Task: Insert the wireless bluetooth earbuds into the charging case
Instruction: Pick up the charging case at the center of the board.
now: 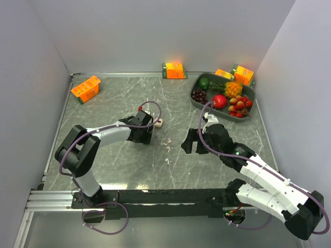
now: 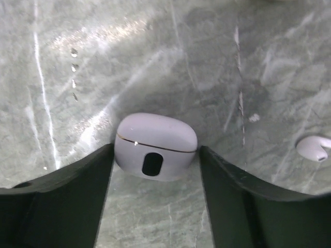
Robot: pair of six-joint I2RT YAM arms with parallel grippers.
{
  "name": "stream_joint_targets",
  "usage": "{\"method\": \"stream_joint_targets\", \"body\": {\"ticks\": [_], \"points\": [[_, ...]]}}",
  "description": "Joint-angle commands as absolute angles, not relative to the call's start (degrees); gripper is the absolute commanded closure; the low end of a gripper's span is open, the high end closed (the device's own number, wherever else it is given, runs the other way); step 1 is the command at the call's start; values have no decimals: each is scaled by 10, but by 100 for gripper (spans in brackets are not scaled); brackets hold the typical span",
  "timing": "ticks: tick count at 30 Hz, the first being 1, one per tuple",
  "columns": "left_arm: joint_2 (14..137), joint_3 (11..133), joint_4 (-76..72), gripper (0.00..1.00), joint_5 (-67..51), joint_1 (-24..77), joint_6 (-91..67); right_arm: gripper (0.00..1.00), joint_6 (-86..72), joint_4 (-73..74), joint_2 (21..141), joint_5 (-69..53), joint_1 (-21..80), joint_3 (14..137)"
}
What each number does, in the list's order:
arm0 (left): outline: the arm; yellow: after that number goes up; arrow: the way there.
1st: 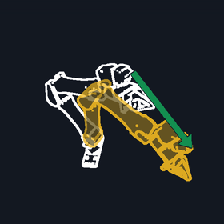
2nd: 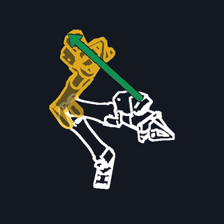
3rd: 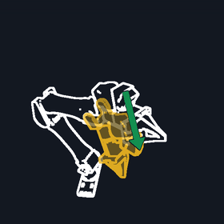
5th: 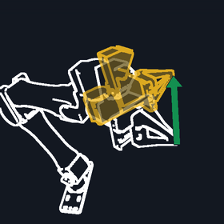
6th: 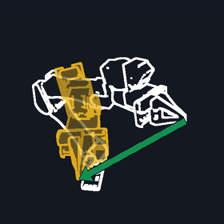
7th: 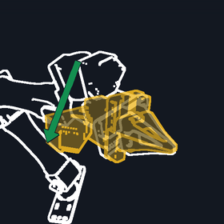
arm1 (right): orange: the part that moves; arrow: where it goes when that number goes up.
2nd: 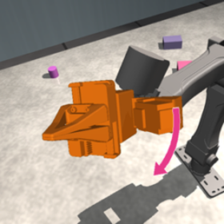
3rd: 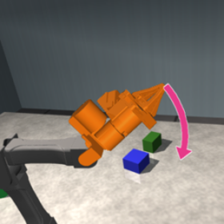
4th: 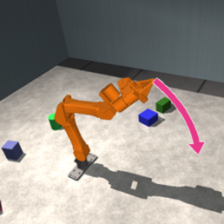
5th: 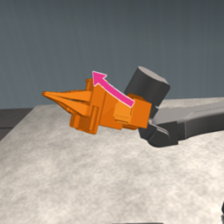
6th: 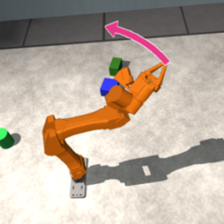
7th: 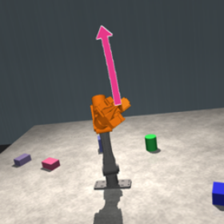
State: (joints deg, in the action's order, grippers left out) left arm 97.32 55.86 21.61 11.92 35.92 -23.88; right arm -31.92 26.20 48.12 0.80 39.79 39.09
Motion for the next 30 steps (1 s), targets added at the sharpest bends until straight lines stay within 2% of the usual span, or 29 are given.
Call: {"method": "stream_joint_targets", "body": {"ticks": [1,5,8,9,12,15,19,23,27,29,30], "points": [[969,532,240,33,115,371,-250,0,-326,245,475,6,402,395],[976,534,242,46,111,371,-244,0,-325,249,475,7,402,396],[972,532,241,65,111,371,-239,0,-325,251,469,11,402,395],[970,531,240,80,112,371,-239,0,-325,254,468,11,402,395],[941,519,229,99,105,371,-241,0,-323,259,464,11,402,406],[877,495,186,99,89,375,-242,0,-316,274,465,11,401,436],[748,426,49,99,25,396,-235,0,-290,294,500,-38,403,497],[602,303,-168,99,-6,429,-227,0,-255,314,529,-68,415,559],[537,222,-297,99,-12,496,-181,1,-239,317,540,-67,427,572],[517,176,-350,99,-78,509,-131,3,-238,319,552,-83,428,577],[513,165,-383,99,-68,525,-122,5,-239,315,556,-90,432,577]]}}
